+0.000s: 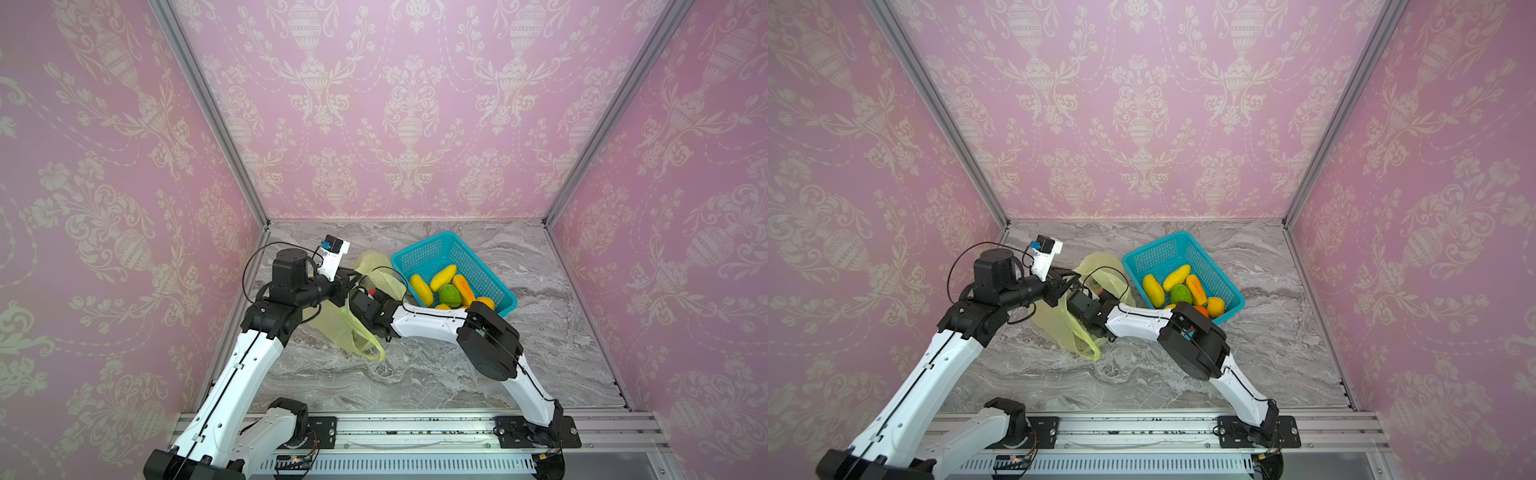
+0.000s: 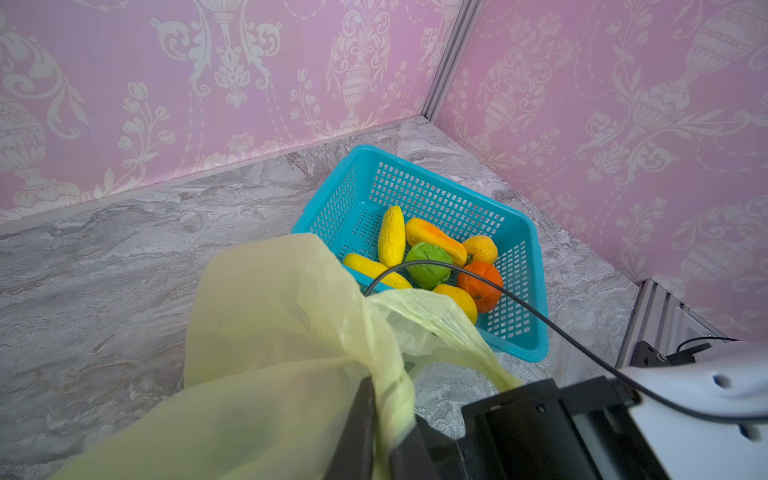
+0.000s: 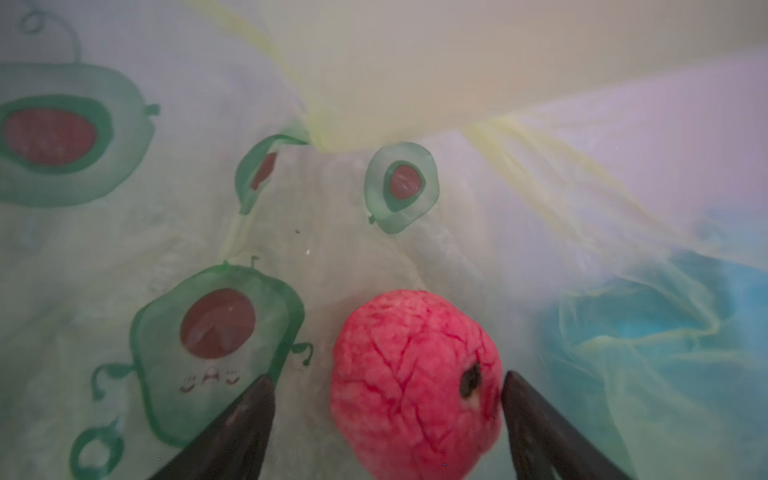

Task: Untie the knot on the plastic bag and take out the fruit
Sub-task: 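Close the right gripper on the pink fruit, then lift the pink fruit out of the bag and carry it over the basket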

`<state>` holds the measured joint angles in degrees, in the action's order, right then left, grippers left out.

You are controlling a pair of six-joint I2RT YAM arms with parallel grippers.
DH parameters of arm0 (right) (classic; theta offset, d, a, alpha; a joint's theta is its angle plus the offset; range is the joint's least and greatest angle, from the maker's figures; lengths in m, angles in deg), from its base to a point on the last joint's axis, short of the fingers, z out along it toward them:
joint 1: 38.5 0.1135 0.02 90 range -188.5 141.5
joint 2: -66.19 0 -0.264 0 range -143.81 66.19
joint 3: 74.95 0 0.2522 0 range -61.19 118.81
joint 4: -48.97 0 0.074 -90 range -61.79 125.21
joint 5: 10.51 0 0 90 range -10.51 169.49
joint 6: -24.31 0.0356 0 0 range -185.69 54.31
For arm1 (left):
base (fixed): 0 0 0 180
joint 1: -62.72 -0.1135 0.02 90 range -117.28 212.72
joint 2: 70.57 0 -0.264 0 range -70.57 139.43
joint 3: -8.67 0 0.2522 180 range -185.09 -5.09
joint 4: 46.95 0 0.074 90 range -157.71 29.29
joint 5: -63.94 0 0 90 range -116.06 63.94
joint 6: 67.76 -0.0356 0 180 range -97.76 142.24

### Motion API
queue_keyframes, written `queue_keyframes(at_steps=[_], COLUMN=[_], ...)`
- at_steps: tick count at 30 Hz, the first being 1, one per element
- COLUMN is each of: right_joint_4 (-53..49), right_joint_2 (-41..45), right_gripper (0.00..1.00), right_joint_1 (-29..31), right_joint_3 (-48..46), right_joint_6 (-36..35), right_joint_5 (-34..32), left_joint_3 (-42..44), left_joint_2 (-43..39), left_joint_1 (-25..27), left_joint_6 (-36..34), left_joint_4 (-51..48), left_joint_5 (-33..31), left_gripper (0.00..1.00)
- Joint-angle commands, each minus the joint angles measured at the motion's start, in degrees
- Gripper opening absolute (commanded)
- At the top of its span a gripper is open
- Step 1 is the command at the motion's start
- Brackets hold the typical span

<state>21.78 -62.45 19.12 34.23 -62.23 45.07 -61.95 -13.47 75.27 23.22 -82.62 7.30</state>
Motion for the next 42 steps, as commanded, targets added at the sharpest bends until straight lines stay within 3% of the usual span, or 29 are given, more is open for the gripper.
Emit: queue_keyframes(at_steps=[1, 5, 14, 18, 23, 34, 42], right_joint_4=[-0.73, 0.56, 3.47, 6.85, 15.74, 26.52, 29.84], right_joint_2=[-1.83, -2.14, 0.26, 5.22, 16.73, 37.31, 50.54], right_gripper=[0.85, 0.79, 0.49, 0.41, 0.35, 0.27, 0.24], right_joint_1=[-2.58, -3.78, -4.09, -3.97, -2.97, 0.6, 0.41], right_joint_3=[-0.32, -0.97, -3.58, -8.23, -19.49, -36.44, -45.22], right_joint_6=[4.58, 5.32, 5.72, 5.6, 3.17, -0.41, 0.25], right_joint_5=[6.65, 11.37, 15.86, 17.08, 19.98, 19.99, 18.33], left_joint_3=[-0.83, -0.77, -0.86, -1.13, -1.78, -2.37, -2.25], left_joint_2=[-0.59, -0.6, -0.51, -0.24, 0.59, 1.72, 2.44], left_joint_1=[-0.08, -0.09, -0.09, -0.1, -0.2, -0.6, -1.17], left_joint_6=[0.54, 0.52, 0.35, -0.17, -0.97, -1.68, -1.68], left_joint_4=[0.82, 0.84, 0.47, -0.47, -2.76, -4.82, -5.0], left_joint_5=[2.01, 1.98, 0.05, -3.53, -12.11, -21.27, -23.01], left_gripper=[0.1, 0.1, 0.1, 0.11, 0.11, 0.11, 0.12])
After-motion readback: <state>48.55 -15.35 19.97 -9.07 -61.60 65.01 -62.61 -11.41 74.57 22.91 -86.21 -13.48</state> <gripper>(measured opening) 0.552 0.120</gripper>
